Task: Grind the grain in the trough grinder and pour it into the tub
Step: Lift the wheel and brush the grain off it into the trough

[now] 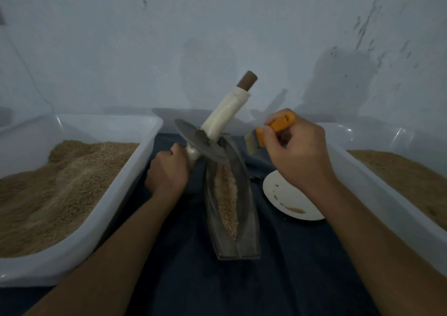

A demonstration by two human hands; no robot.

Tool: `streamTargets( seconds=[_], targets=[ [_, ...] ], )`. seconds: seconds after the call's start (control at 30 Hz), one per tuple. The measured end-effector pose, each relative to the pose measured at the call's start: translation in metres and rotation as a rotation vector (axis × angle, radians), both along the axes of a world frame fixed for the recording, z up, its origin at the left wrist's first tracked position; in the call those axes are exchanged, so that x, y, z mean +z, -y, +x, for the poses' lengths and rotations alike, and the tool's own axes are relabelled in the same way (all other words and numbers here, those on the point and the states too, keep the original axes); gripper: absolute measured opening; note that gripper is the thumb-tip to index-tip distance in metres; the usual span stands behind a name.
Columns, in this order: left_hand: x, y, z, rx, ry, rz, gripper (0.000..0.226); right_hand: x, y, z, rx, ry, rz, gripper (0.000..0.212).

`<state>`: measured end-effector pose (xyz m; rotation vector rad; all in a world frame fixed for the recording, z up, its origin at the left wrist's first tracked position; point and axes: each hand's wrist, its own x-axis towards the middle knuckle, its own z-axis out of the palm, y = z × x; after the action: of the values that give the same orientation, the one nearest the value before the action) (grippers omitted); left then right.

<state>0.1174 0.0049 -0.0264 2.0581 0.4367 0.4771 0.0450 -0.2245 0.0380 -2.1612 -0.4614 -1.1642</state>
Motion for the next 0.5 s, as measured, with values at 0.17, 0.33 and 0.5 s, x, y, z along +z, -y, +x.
streamTargets(
  seconds=[0.17, 0.33, 0.5],
  targets=[
    [-0.007, -0.014, 0.006, -0.113, 0.013, 0.456, 0.014, -0.003, -0.021, 0.027, 0.06, 0.018, 0.109, 0.011],
    [-0.008, -0.016, 0.009, -0.132, 0.047, 0.498, 0.02, -0.017, -0.033, 0.048, 0.104, -0.044, 0.078, 0.016],
    [-0.005, -0.011, 0.005, -0.092, 0.029, 0.371, 0.012, -0.026, -0.036, 0.057, 0.117, -0.177, 0.062, 0.035]
  ],
)
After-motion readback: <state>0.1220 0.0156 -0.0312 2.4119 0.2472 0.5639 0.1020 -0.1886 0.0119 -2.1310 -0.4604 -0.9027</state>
